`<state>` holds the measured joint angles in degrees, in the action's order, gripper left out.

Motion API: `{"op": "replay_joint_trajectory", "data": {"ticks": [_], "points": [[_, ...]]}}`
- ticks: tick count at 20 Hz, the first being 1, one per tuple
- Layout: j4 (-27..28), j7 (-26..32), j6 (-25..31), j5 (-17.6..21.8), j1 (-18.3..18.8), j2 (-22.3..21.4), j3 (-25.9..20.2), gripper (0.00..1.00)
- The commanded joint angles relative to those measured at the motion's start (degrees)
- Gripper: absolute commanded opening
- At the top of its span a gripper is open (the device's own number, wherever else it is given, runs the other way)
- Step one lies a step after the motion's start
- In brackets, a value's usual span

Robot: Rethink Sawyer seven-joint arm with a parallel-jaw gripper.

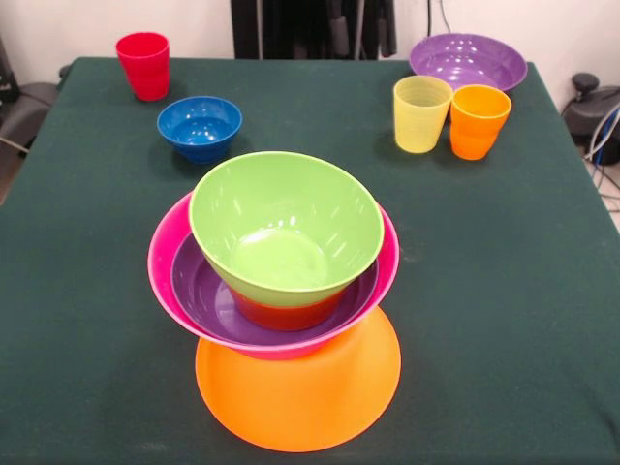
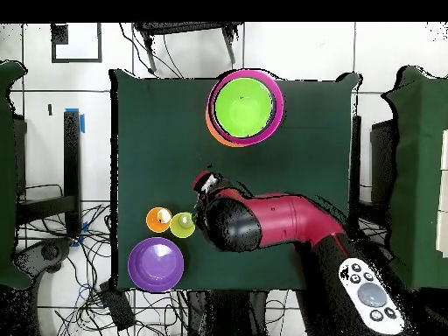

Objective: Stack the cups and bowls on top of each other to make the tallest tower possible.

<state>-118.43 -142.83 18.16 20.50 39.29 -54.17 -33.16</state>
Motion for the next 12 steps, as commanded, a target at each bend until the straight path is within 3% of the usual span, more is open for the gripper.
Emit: {"op": "replay_joint_trajectory", "data": {"ticks": [1, 6, 12], "points": [[-6.45, -3.27, -5.87, 2.01, -0.97, 6.70, 2.24, 1.00], [-8.04, -0.49, -8.67, 4.96, 0.30, 11.15, 2.72, 1.00], [-12.07, -0.22, -11.66, 7.46, 1.14, 12.91, 3.18, 1.00]]}}
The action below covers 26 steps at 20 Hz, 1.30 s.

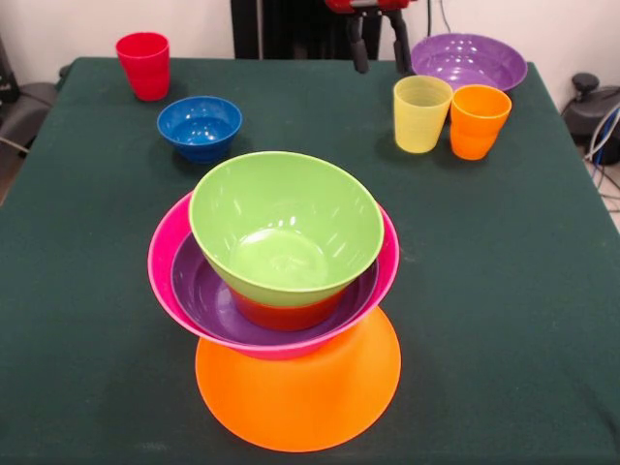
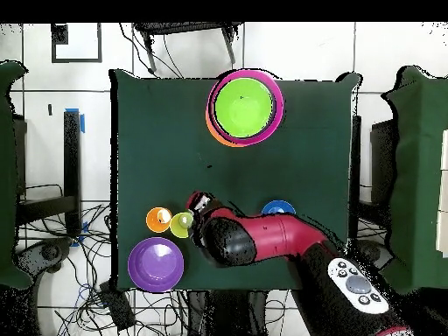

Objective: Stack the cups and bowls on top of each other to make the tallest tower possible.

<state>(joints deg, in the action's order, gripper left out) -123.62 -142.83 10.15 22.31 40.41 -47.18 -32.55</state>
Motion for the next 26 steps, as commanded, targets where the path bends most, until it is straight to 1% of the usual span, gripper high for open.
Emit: {"op": "replay_joint_trajectory", "data": {"ticks": [1, 5, 9, 16, 22, 23, 26], "points": [[-7.37, -0.32, -4.27, 6.18, 0.07, 6.38, 2.79, 1.00], [-8.33, -1.02, -6.04, 7.35, -0.71, 7.75, 3.49, 1.00], [-9.26, -1.98, -8.64, 8.38, -2.24, 8.77, 4.65, 1.00], [-9.56, -1.72, -11.01, 10.66, -3.76, 12.26, 7.30, 1.00], [-8.49, -0.36, -12.05, 14.45, -3.19, 16.72, 9.41, 1.00], [-7.98, -0.33, -13.55, 16.00, -3.49, 18.22, 10.77, 1.00], [-6.73, -0.69, -16.71, 19.00, -4.37, 21.73, 13.53, 1.00]]}}
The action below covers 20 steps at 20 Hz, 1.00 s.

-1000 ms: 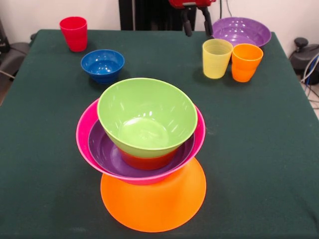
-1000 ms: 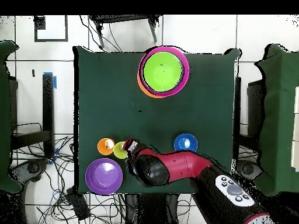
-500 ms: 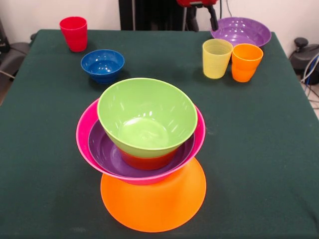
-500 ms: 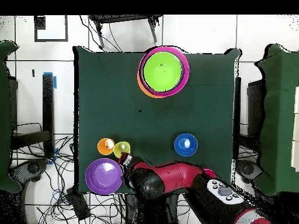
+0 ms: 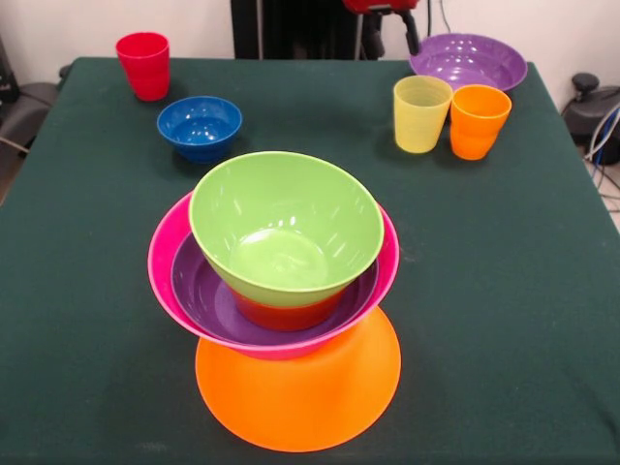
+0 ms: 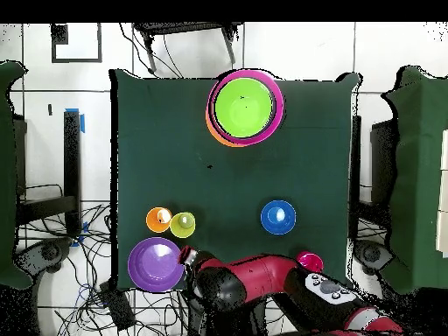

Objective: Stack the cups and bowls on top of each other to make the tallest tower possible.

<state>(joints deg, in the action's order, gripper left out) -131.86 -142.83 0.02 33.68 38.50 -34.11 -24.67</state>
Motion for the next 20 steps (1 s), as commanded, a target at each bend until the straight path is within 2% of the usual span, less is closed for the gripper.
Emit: {"op": "replay_joint_trajectory", "data": {"ticks": [1, 6, 10, 18, 20], "points": [[1.78, -0.85, -7.37, 8.37, -2.80, 9.41, 6.39, 1.00], [2.01, -1.88, -10.05, 10.14, -4.28, 11.99, 8.34, 1.00], [1.69, -2.28, -10.90, 10.12, -4.61, 12.60, 7.97, 1.00], [-1.35, -1.55, -7.06, 8.26, 0.37, 8.83, 1.50, 1.00], [-0.45, -1.11, -6.95, 8.70, 1.04, 9.51, 1.31, 1.00]]}}
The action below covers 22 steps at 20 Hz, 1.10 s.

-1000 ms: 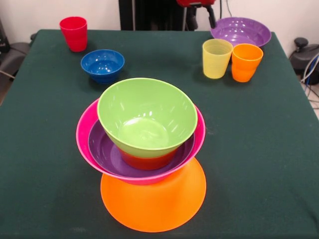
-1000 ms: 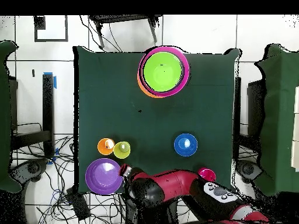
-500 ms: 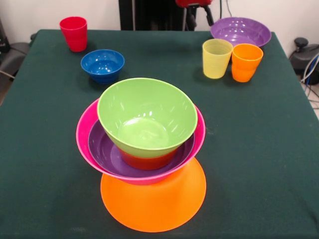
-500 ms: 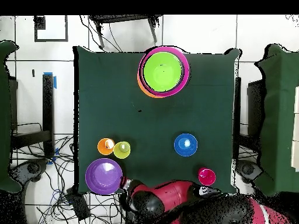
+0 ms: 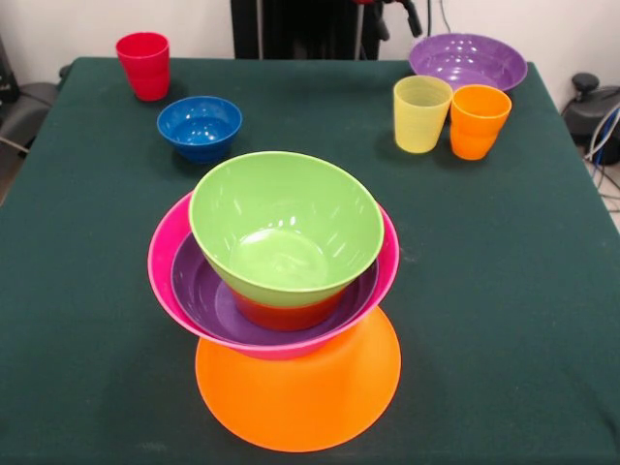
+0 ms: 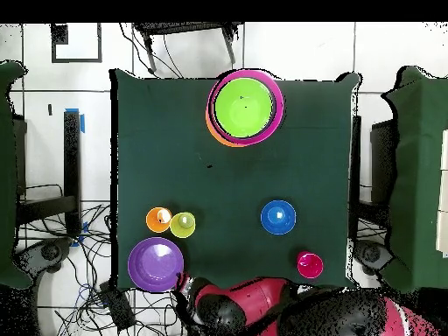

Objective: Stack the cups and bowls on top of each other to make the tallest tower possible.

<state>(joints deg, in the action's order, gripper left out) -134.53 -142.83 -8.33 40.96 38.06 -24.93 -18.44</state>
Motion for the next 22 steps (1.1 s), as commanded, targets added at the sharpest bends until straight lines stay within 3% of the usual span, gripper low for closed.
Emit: {"op": "replay_joint_trajectory", "data": {"ticks": [1, 8, 17, 22], "points": [[2.57, -1.06, 1.17, 1.64, 1.45, 0.91, -4.66, 1.00], [6.40, -3.70, -8.78, 1.66, -2.42, 6.92, -0.50, 1.00], [6.87, -5.17, -15.12, -1.62, -5.69, 7.44, 0.59, 1.00], [8.29, -5.00, -16.23, -1.49, -4.83, 7.80, 0.03, 1.00]]}}
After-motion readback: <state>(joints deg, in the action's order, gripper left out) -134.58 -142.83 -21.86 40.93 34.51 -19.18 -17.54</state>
